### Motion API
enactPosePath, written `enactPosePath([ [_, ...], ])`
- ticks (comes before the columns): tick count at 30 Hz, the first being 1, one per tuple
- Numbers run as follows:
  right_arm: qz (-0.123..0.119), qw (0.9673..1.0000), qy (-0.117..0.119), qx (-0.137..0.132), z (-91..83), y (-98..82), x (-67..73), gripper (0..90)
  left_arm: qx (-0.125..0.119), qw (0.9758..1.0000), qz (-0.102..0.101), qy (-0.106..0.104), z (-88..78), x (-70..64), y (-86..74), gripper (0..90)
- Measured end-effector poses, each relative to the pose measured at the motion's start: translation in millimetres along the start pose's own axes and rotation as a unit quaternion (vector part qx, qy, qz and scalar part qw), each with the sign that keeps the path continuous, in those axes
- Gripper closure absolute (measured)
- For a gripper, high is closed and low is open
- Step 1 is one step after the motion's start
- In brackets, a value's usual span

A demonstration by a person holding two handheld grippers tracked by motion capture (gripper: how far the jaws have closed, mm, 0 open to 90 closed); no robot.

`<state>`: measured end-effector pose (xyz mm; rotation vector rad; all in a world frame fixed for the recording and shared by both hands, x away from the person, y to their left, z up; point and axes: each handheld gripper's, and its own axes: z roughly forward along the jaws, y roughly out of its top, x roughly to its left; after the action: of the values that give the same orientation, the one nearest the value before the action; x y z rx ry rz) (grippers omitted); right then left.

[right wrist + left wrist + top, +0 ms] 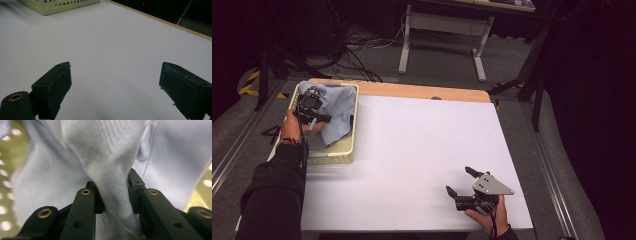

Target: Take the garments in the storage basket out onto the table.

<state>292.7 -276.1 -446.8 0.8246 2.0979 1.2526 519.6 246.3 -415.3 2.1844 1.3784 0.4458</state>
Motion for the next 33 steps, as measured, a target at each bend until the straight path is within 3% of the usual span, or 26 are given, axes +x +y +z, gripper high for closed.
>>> enactPosePath([
  [3,0.002,1.0,-0.004,-0.001,0.2,-0.1,-0.8,11.1,-0.035,0.9994,0.005,0.006,-18.1,-1.4,-0.5,75.3],
  [4,0.002,1.0,-0.004,-0.001,0.2,-0.1,-0.8,11.1,-0.035,0.9994,0.005,0.006,-18.1,-1.4,-0.5,75.4],
  [7,0.002,0.9999,-0.012,-0.005,-0.7,0.9,-1.2,11.1,-0.068,0.9976,-0.01,-0.011,-30.6,0.2,-2.9,75.6],
  [9,0.002,0.9997,-0.021,-0.008,-1.8,1.9,-1.9,11.2,-0.092,0.9955,-0.018,-0.011,-36.9,-1.0,-4.5,76.1],
  [10,0.003,0.9997,-0.022,-0.009,-2.0,1.9,-2.1,11.2,-0.123,0.9921,-0.022,-0.013,-45.6,-3.0,-5.4,76.3],
  [11,0.003,0.9997,-0.022,-0.009,-2.0,1.9,-2.1,11.2,-0.123,0.9921,-0.022,-0.013,-45.6,-3.0,-5.4,76.4],
  [12,0.004,0.9997,-0.024,-0.008,-2.2,1.8,-2.3,11.1,-0.14,0.9897,-0.025,-0.015,-50.8,-4.0,-5.8,76.4],
  [15,0.006,0.9996,-0.026,-0.008,-2.0,1.7,-2.9,11.1,-0.197,0.9793,-0.036,-0.026,-67.3,-10.3,-7.8,76.7],
  [19,0.015,0.9997,-0.021,-0.005,-0.9,0.7,-5.2,11.5,-0.244,0.9692,-0.026,-0.026,-84.5,-23.9,-6.9,76.7],
  [20,0.019,0.9996,-0.021,-0.003,-0.3,0.3,-6.1,11.6,-0.258,0.9653,-0.024,-0.027,-90.4,-29.3,-6.3,76.8],
  [21,0.026,0.9995,-0.02,-0.002,-0.1,-0.5,-8.1,11.9,-0.276,0.96,-0.025,-0.04,-97.2,-36.5,-5.1,76.8],
  [22,0.026,0.9995,-0.02,-0.002,-0.1,-0.5,-8.1,11.9,-0.276,0.96,-0.025,-0.04,-97.2,-36.5,-5.1,76.9],
  [25,0.031,0.9992,-0.024,-0.003,-0.7,-0.7,-9.6,12.0,-0.292,0.9548,-0.009,-0.056,-105.7,-52.0,-2.0,76.9],
  [26,0.032,0.9992,-0.025,-0.003,-1.0,-0.5,-9.7,12.0,-0.298,0.9517,-0.005,-0.074,-107.9,-63.8,-1.1,76.9],
  [27,0.032,0.9992,-0.025,-0.003,-1.0,-0.5,-9.7,12.0,-0.298,0.9517,-0.005,-0.074,-107.9,-63.8,-1.1,76.9],
  [29,0.034,0.9991,-0.027,0.001,-0.8,-0.8,-10.4,12.1,-0.304,0.9481,0.005,-0.095,-107.4,-77.4,-1.0,76.9],
  [33,0.042,0.9988,-0.027,0.001,-0.8,-1.7,-13.1,12.3,-0.306,0.9435,0.037,-0.121,-104.2,-105.9,2.2,76.9],
])
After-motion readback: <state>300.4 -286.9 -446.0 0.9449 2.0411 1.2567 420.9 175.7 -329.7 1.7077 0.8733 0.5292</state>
